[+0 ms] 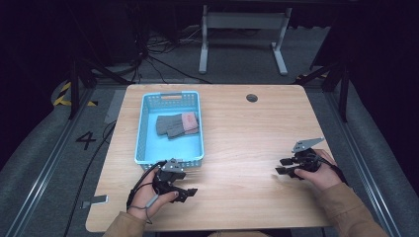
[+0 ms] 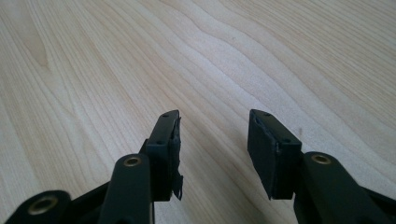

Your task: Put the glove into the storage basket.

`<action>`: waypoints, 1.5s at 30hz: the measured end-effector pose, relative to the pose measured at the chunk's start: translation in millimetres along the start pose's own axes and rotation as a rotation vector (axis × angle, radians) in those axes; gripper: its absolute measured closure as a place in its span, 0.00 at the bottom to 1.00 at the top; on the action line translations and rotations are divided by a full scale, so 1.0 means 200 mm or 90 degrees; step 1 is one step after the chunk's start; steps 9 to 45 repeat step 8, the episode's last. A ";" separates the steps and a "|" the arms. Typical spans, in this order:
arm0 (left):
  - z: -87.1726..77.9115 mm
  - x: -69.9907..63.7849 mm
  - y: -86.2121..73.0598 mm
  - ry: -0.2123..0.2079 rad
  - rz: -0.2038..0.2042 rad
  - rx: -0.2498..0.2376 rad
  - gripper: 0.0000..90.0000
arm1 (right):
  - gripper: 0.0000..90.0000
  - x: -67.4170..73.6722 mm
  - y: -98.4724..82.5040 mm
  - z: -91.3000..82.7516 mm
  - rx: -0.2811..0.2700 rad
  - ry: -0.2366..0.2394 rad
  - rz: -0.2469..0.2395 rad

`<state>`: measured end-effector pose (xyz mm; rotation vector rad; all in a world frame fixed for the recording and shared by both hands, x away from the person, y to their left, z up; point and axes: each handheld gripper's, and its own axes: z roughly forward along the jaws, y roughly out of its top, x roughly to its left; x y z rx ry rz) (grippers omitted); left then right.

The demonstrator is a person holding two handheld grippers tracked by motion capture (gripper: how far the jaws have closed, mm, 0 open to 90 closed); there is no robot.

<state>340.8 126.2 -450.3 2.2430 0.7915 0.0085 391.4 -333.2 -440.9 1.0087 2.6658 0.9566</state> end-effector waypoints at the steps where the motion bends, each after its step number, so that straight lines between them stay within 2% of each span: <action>1: 0.00 0.00 0.00 0.006 0.002 0.008 0.28 | 0.61 0.00 0.00 0.00 -0.001 -0.001 0.002; 4: 0.00 0.01 0.00 0.015 -0.004 0.012 0.28 | 0.61 0.00 -0.01 0.00 -0.004 -0.004 0.005; 7: 0.00 0.00 0.01 0.005 -0.003 0.003 0.28 | 0.60 0.00 -0.01 -0.01 -0.004 -0.005 0.007; 45: 0.00 0.00 0.01 0.005 -0.003 0.003 0.28 | 0.60 0.00 -0.01 -0.01 -0.004 -0.005 0.007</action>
